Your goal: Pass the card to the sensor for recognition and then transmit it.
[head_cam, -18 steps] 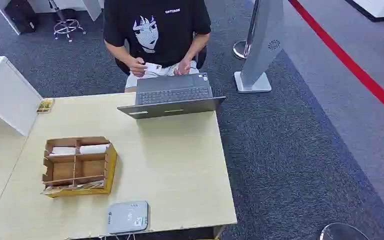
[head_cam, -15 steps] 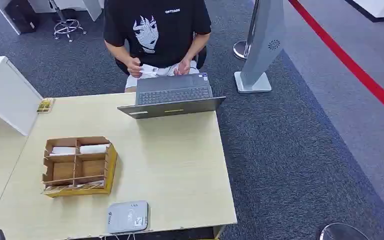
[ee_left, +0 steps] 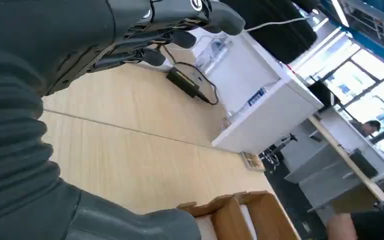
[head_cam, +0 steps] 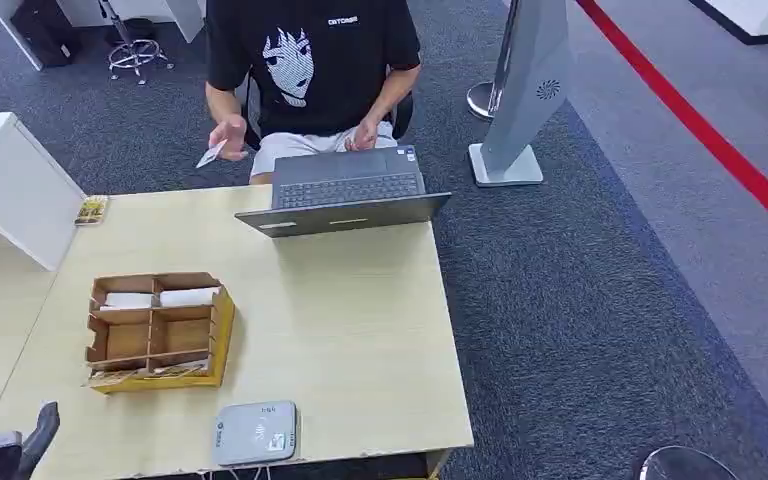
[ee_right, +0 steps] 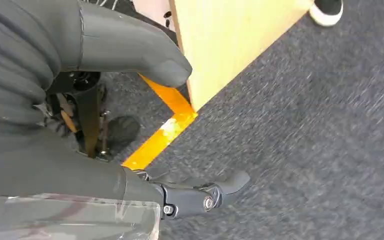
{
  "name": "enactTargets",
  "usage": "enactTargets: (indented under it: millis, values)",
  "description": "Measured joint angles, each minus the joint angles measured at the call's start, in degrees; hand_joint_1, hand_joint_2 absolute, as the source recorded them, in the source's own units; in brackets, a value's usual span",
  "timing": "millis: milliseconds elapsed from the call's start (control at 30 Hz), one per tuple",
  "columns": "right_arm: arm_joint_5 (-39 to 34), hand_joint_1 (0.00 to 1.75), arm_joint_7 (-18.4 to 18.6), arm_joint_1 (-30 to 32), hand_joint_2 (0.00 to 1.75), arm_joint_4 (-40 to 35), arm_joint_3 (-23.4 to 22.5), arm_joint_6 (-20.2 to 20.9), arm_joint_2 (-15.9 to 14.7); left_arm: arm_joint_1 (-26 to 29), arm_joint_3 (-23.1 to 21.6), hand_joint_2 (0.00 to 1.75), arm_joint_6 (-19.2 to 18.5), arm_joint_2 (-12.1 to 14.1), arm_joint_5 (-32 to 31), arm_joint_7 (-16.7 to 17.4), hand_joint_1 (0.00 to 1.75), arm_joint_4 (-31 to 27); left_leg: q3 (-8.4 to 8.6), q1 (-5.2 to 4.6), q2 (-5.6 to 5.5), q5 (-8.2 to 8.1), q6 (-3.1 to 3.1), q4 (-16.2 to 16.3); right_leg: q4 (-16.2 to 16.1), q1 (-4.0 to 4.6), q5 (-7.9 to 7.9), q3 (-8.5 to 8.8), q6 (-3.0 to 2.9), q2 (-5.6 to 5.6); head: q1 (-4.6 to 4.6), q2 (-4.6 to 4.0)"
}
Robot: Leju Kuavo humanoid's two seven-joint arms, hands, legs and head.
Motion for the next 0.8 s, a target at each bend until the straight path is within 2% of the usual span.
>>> enactTargets:
  millis: [467, 800]
  values:
    - [17.11, 0.0, -1.81, -1.87, 1.75, -0.59, -4.96, -2.75, 1.64, -8.1, -10.23, 1.75, 1.11, 6.91, -19.17, 10.4, 0.0, -0.11, -0.04, 0.01, 0.01, 0.17, -0.03, 0.01, 0.01, 0.01, 0.13, -0.06, -0.01, 0.02, 0.04, 0.0]
    - [28.52, 0.0, -2.73, -3.16, 1.75, -0.9, -8.35, -4.66, 2.78, -15.04, -17.79, 1.75, 1.2, 12.72, -30.62, 18.43, 0.0, 3.02, -0.07, 0.01, 0.02, 0.23, -0.05, 0.01, 0.01, 0.01, 0.2, -0.1, 0.04, 0.04, 0.0, 0.0]
